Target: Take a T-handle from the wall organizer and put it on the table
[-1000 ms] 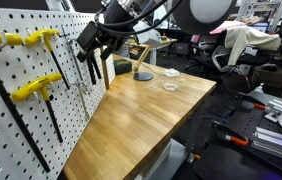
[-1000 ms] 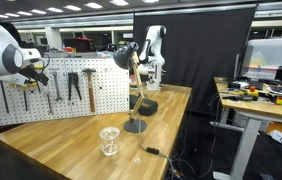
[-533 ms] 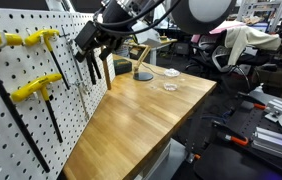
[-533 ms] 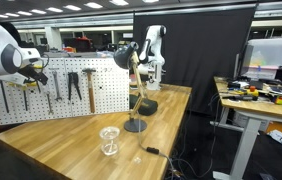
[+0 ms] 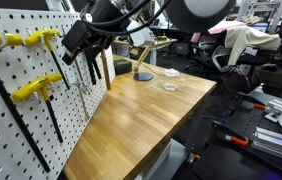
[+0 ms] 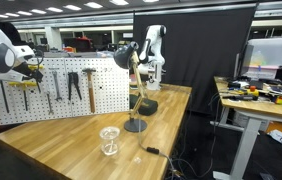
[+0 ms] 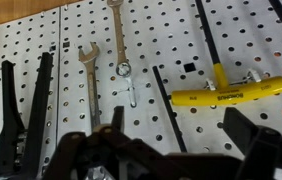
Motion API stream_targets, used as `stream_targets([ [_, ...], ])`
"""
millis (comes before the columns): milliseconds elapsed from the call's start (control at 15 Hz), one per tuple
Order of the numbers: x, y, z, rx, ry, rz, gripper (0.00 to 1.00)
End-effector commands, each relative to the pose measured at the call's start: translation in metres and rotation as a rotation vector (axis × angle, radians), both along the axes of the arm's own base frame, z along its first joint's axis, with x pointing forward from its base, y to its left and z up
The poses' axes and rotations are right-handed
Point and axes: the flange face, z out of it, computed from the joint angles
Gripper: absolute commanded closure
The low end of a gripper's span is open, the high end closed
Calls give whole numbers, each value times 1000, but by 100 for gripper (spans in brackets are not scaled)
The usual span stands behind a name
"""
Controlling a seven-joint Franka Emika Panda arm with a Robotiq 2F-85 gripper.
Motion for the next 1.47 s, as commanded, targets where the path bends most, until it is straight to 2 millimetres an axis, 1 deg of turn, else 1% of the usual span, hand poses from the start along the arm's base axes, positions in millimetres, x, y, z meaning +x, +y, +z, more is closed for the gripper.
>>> stream_targets([
  [0,3,16,1,-26,-46,52,0],
  [200,4,33,1,-40,-78,93,0],
  [333,10,40,-1,-50,-96,103,0],
  [733,33,42,-12,-93,-134,99,0],
  [800,35,43,-14,-99,-135,98,2],
  [867,34,44,-16,-97,-133,99,21],
  [1067,32,51,-19,-94,-129,104,40],
  [1133,31,53,-18,-92,-129,106,48],
  [1400,29,52,-16,-86,-126,102,76],
])
